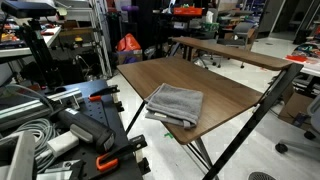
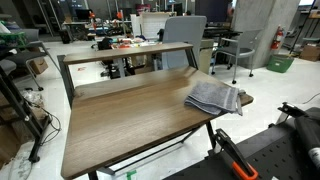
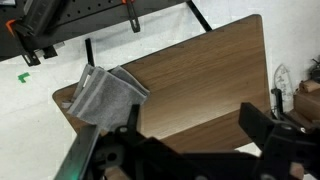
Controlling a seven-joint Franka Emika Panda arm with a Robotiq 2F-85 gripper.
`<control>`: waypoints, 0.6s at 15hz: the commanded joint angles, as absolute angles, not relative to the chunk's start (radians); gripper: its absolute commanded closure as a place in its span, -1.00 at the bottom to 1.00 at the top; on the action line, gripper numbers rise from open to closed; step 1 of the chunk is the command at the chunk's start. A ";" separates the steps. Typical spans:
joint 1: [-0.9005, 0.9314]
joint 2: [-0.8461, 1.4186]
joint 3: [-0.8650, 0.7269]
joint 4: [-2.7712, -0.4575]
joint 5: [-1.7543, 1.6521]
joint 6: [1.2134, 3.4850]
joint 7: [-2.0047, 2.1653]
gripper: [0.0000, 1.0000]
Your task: Move the towel to the left
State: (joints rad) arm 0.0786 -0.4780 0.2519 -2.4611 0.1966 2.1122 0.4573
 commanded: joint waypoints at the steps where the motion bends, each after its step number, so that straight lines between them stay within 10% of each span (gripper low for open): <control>1: 0.043 -0.384 0.232 -2.445 0.162 2.196 0.474 -1.00; 9: -0.027 -0.069 0.149 -2.424 0.071 2.361 0.516 -1.00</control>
State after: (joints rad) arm -0.0259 -0.1925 0.1834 -2.4602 0.0928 2.3094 0.4946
